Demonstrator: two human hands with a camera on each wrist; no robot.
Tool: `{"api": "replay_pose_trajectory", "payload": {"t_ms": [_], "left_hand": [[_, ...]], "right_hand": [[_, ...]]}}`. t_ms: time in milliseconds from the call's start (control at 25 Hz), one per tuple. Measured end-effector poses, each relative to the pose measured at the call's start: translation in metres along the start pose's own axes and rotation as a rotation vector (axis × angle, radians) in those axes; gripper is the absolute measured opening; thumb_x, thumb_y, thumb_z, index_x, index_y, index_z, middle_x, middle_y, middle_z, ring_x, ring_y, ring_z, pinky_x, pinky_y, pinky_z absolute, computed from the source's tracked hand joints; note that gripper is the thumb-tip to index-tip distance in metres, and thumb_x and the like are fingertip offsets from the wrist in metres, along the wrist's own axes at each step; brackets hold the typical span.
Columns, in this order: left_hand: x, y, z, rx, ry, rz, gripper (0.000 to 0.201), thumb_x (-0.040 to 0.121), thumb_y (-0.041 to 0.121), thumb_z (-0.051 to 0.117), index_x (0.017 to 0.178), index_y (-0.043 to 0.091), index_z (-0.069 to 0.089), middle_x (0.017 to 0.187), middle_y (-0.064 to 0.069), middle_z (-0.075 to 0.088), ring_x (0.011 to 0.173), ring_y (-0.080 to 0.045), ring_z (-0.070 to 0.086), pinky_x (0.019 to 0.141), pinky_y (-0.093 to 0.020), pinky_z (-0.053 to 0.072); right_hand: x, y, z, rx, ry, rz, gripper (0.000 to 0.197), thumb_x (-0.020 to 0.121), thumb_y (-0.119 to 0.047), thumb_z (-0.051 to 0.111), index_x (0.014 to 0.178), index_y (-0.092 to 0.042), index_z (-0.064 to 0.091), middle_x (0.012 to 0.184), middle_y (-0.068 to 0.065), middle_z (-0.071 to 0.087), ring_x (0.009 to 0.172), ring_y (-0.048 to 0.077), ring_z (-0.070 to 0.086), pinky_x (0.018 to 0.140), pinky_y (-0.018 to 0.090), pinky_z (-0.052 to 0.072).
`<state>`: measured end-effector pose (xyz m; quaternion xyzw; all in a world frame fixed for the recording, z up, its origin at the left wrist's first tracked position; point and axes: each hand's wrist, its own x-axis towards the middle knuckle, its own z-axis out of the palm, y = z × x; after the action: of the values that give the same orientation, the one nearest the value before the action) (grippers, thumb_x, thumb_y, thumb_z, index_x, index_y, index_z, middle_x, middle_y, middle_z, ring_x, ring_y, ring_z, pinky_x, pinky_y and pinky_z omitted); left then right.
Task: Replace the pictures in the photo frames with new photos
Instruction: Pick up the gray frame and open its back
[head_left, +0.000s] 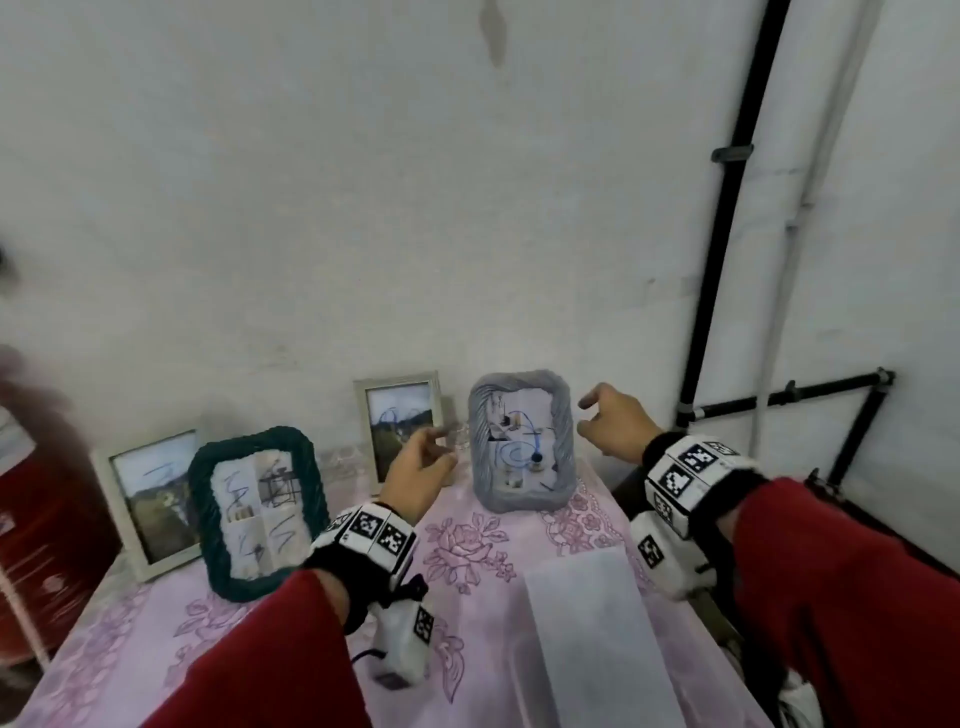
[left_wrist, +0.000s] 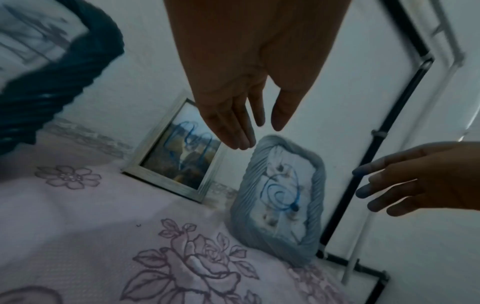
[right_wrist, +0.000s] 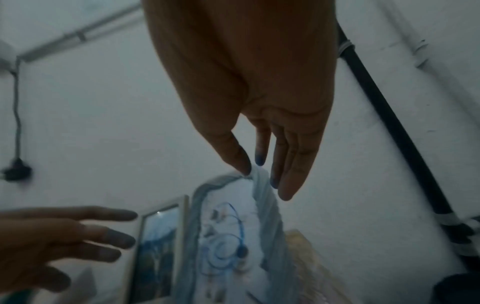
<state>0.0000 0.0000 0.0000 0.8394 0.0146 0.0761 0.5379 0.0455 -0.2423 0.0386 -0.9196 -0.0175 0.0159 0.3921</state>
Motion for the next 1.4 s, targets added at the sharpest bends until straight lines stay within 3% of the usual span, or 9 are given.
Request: {"api": "replay_pose_trajectory", "payload": {"t_ms": [160, 280, 520, 640, 840, 960, 1080, 1280, 1400], "left_hand": [[0.025, -0.019, 0.020, 0.010, -0.081, -0.085, 0.055, 0.092, 0.011, 0.054, 0.142, 0.017, 0.031, 0.114, -0.010, 0.051, 0.099, -0.023, 0.053, 0.083, -0.035, 0.046], [0.032, -0.032, 0.036, -0.018, -0.214, -0.101, 0.075, 0.089, 0.004, 0.058, 0.147, 0.023, 0.015, 0.121, -0.012, 0.049, 0.114, -0.026, 0.051, 0.082, -0.028, 0.046], [0.030, -0.037, 0.042, -0.064, -0.181, -0.034, 0.083, 0.084, -0.007, 0.059, 0.146, 0.024, 0.016, 0.094, -0.005, 0.054, 0.081, -0.013, 0.056, 0.062, -0.019, 0.052], [0.021, -0.028, 0.031, -0.064, -0.172, 0.046, 0.078, 0.086, -0.002, 0.059, 0.145, 0.031, 0.020, 0.083, -0.003, 0.053, 0.075, -0.015, 0.060, 0.065, -0.017, 0.053], [0.003, 0.008, 0.011, -0.074, -0.121, 0.153, 0.076, 0.086, 0.001, 0.060, 0.144, 0.032, 0.022, 0.090, -0.017, 0.052, 0.082, -0.035, 0.059, 0.082, -0.042, 0.055], [-0.013, 0.029, -0.003, -0.111, -0.078, 0.237, 0.072, 0.088, 0.002, 0.059, 0.144, 0.031, 0.025, 0.080, -0.005, 0.048, 0.076, -0.021, 0.052, 0.076, -0.032, 0.053], [-0.038, 0.049, -0.019, -0.203, -0.062, 0.258, 0.073, 0.089, -0.001, 0.055, 0.145, 0.031, 0.024, 0.081, -0.007, 0.044, 0.077, -0.022, 0.052, 0.077, -0.041, 0.054], [-0.093, 0.067, -0.043, -0.346, -0.036, 0.298, 0.069, 0.089, -0.007, 0.052, 0.144, 0.026, 0.026, 0.078, 0.004, 0.054, 0.071, 0.000, 0.063, 0.070, -0.023, 0.057], [-0.130, 0.066, -0.057, -0.393, -0.022, 0.261, 0.069, 0.089, -0.007, 0.051, 0.145, 0.025, 0.027, 0.090, -0.010, 0.054, 0.084, -0.014, 0.064, 0.071, -0.025, 0.058]], "right_hand": [[0.029, 0.015, 0.013, -0.069, -0.052, 0.074, 0.057, 0.087, -0.020, 0.062, 0.132, -0.001, 0.033, 0.123, 0.024, 0.053, 0.099, 0.034, 0.059, 0.077, 0.035, 0.047], [0.042, 0.026, 0.023, -0.019, -0.148, 0.105, 0.060, 0.085, -0.019, 0.065, 0.132, -0.002, 0.032, 0.117, 0.023, 0.054, 0.088, 0.028, 0.057, 0.074, 0.040, 0.054], [0.045, 0.028, 0.032, 0.021, -0.151, 0.028, 0.046, 0.084, -0.011, 0.067, 0.118, 0.001, 0.038, 0.104, 0.022, 0.054, 0.086, 0.031, 0.059, 0.074, 0.047, 0.057], [0.039, 0.024, 0.024, 0.071, -0.108, 0.002, 0.044, 0.083, -0.009, 0.067, 0.115, 0.000, 0.039, 0.095, 0.019, 0.056, 0.080, 0.030, 0.060, 0.074, 0.048, 0.057], [0.012, 0.004, -0.002, 0.179, -0.085, -0.077, 0.039, 0.083, -0.011, 0.069, 0.108, -0.009, 0.039, 0.083, 0.013, 0.060, 0.070, 0.025, 0.061, 0.069, 0.039, 0.056], [-0.014, -0.015, -0.018, 0.236, -0.025, -0.140, 0.038, 0.082, -0.013, 0.070, 0.106, -0.013, 0.040, 0.085, 0.014, 0.064, 0.070, 0.023, 0.062, 0.068, 0.037, 0.056], [-0.047, -0.035, -0.029, 0.361, 0.067, -0.199, 0.038, 0.081, -0.014, 0.072, 0.107, -0.011, 0.045, 0.084, 0.014, 0.065, 0.065, 0.017, 0.061, 0.061, 0.028, 0.053], [-0.103, -0.058, -0.025, 0.675, 0.081, -0.281, 0.027, 0.088, -0.009, 0.062, 0.111, -0.008, 0.049, 0.087, 0.015, 0.067, 0.063, 0.008, 0.065, 0.059, 0.020, 0.054], [-0.133, -0.068, -0.010, 0.801, 0.054, -0.277, 0.015, 0.094, -0.013, 0.054, 0.109, -0.012, 0.049, 0.082, 0.007, 0.066, 0.059, 0.001, 0.065, 0.055, 0.014, 0.052]]}}
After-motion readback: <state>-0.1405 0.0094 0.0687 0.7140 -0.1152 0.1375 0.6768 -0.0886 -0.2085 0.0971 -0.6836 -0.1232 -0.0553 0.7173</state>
